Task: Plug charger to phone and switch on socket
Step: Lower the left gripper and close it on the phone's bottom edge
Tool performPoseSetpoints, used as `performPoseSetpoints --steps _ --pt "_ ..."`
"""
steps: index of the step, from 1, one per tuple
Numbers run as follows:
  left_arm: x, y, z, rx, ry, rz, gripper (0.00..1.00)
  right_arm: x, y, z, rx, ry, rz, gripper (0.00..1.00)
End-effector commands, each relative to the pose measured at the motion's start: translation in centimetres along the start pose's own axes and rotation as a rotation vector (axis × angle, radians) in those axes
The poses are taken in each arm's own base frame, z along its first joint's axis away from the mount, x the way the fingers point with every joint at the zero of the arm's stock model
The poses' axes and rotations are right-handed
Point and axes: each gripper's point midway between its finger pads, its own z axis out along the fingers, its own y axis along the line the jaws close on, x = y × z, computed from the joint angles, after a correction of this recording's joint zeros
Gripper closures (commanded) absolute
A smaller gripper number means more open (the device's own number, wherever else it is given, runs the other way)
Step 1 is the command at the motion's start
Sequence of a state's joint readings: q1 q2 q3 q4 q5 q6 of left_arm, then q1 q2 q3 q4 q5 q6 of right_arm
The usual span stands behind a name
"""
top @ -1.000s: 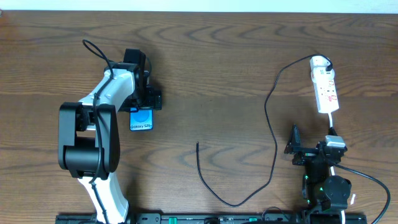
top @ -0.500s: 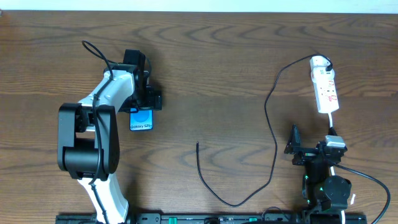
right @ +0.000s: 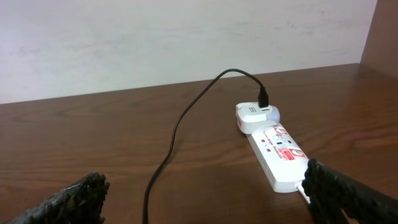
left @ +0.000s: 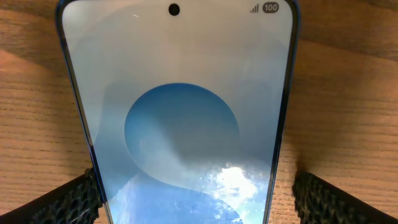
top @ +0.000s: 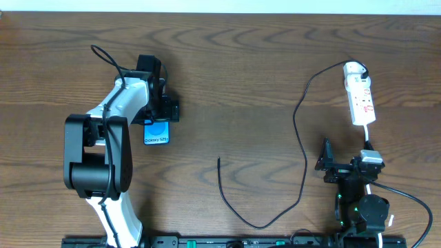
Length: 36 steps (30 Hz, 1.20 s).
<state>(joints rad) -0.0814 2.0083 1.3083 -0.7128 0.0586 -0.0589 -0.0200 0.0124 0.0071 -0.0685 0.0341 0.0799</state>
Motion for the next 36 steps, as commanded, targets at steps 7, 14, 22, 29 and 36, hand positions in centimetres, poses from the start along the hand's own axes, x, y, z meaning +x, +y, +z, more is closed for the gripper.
performPoseSetpoints --steps 7,14,22,29,36 --pt "2.30 0.66 2.45 -0.037 0.085 -0.002 0.02 0.08 0.18 -0.02 -0.005 0.001 0.012 0.01" --pt "2.30 0.66 2.45 -0.037 0.085 -0.002 0.02 0.08 0.18 -0.02 -0.005 0.001 0.012 0.01" --pt "2.31 0.66 2.45 -0.037 0.086 -0.002 0.00 0.08 0.18 -0.02 -0.005 0.001 0.012 0.01" --pt "2.31 0.66 2.45 -0.037 0.086 -0.002 0.07 0.08 0.18 -0.02 -0.005 0.001 0.012 0.01" --pt "2.31 0.66 2.45 -0.037 0.086 -0.002 0.09 0.08 0.18 -0.02 -0.005 0.001 0.012 0.01"
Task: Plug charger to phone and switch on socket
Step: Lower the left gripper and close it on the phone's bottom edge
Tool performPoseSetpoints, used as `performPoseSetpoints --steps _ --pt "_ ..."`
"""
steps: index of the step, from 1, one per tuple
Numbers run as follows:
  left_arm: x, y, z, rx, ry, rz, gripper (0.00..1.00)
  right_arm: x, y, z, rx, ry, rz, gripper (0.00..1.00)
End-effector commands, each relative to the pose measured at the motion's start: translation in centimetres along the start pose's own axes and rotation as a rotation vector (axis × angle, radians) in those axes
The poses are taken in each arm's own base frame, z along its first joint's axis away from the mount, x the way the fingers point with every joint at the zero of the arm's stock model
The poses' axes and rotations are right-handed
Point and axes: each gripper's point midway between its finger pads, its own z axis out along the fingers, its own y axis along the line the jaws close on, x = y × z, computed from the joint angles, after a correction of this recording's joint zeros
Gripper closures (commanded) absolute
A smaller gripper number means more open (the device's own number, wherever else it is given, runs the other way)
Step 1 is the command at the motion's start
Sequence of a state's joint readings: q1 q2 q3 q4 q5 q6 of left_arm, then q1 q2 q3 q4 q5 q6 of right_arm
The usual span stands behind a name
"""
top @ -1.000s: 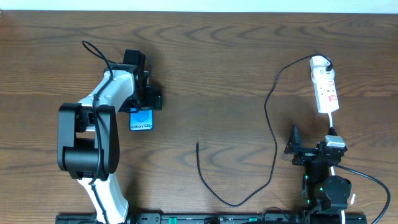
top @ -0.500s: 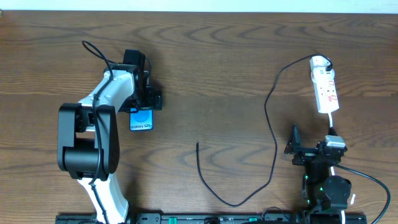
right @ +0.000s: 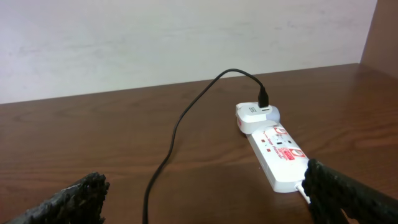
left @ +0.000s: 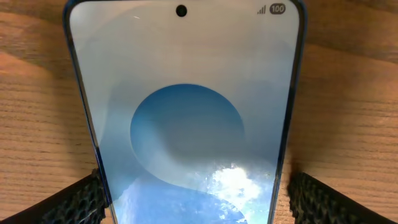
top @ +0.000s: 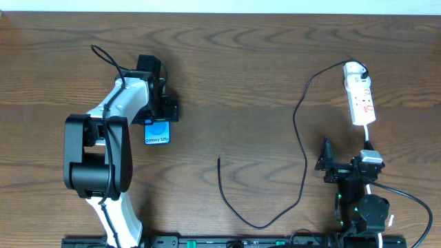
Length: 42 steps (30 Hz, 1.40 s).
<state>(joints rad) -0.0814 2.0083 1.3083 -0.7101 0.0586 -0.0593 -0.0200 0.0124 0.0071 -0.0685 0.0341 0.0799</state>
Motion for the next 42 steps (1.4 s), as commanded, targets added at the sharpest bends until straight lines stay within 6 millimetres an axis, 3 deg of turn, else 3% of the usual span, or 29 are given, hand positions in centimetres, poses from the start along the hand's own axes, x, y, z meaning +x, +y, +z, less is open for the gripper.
performPoseSetpoints --steps 1,42 --pt "2.38 0.67 2.44 -0.037 0.088 -0.002 0.11 0.08 0.18 -0.02 -0.005 0.001 0.012 0.01" --pt "2.21 0.65 2.46 -0.036 0.081 -0.002 0.18 0.08 0.18 -0.02 -0.005 0.001 0.012 0.01"
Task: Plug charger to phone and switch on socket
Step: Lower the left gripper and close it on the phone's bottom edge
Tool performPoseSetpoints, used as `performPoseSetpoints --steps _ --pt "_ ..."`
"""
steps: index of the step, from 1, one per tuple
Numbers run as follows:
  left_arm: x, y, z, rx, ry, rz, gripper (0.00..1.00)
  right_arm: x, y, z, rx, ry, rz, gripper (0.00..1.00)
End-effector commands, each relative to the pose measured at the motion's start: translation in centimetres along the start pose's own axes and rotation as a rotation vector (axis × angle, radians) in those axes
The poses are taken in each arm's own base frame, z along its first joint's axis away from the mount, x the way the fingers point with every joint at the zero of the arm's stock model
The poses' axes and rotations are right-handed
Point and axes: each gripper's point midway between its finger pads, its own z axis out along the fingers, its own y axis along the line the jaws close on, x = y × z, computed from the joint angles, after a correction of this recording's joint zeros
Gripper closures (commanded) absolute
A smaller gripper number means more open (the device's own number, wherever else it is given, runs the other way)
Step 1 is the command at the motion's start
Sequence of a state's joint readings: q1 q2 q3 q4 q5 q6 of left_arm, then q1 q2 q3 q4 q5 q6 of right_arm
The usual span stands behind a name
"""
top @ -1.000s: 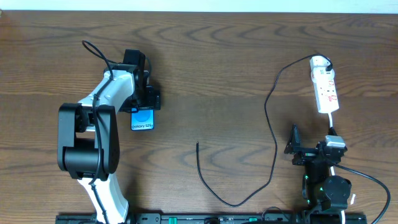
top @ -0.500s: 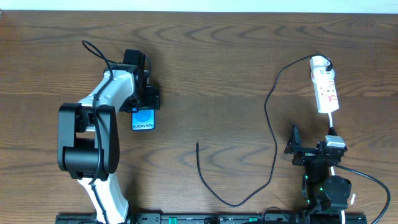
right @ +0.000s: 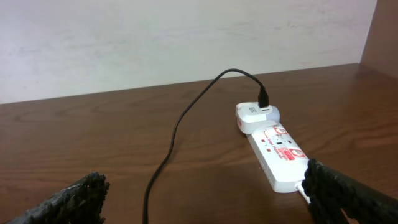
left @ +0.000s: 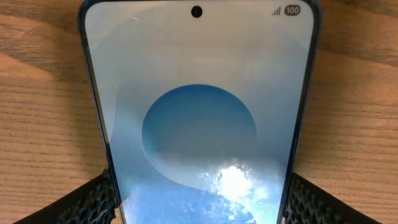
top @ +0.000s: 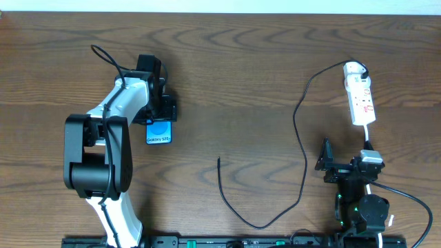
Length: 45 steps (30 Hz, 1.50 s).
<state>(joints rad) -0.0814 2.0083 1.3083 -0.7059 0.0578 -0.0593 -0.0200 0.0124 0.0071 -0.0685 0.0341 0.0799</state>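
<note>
A blue phone (top: 158,132) lies screen up on the table, its lit screen filling the left wrist view (left: 199,124). My left gripper (top: 158,114) straddles the phone's near end, and both fingers (left: 99,200) press against its side edges. A white power strip (top: 360,100) lies at the far right with a white charger adapter (right: 255,116) plugged in. The black charger cable (top: 300,138) loops down the table to a free end (top: 219,160) near the middle. My right gripper (top: 343,169) stands open at the front right, facing the strip (right: 280,158), with nothing in it.
The wooden table (top: 241,76) carries nothing else. A white lead (top: 368,134) runs from the strip toward the right arm's base. A pale wall (right: 186,37) rises behind the table's far edge.
The left fingers stand closer together and now touch the phone's side edges. The phone sits slightly further right in the left wrist view. The right arm, cable and strip are unchanged.
At first the left fingers stood around the phone with a gap on each side. Later the gap was smaller. Now they grip its edges. The right gripper stayed open and still, facing the strip, throughout.
</note>
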Motion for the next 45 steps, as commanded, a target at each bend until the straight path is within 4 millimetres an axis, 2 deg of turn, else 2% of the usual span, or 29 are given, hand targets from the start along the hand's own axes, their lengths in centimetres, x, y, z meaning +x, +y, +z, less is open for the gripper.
performPoseSetpoints --steps 1,28,45 --pt "2.32 0.65 2.45 -0.036 0.085 -0.002 0.18 0.08 0.18 -0.02 -0.005 0.001 0.012 0.01" --pt "2.25 0.64 2.46 -0.036 0.082 -0.002 0.25 0.08 0.18 -0.02 -0.005 0.001 0.012 0.01" --pt "2.25 0.64 2.46 -0.036 0.082 -0.002 0.34 0.08 0.18 -0.02 -0.005 0.001 0.012 0.01"
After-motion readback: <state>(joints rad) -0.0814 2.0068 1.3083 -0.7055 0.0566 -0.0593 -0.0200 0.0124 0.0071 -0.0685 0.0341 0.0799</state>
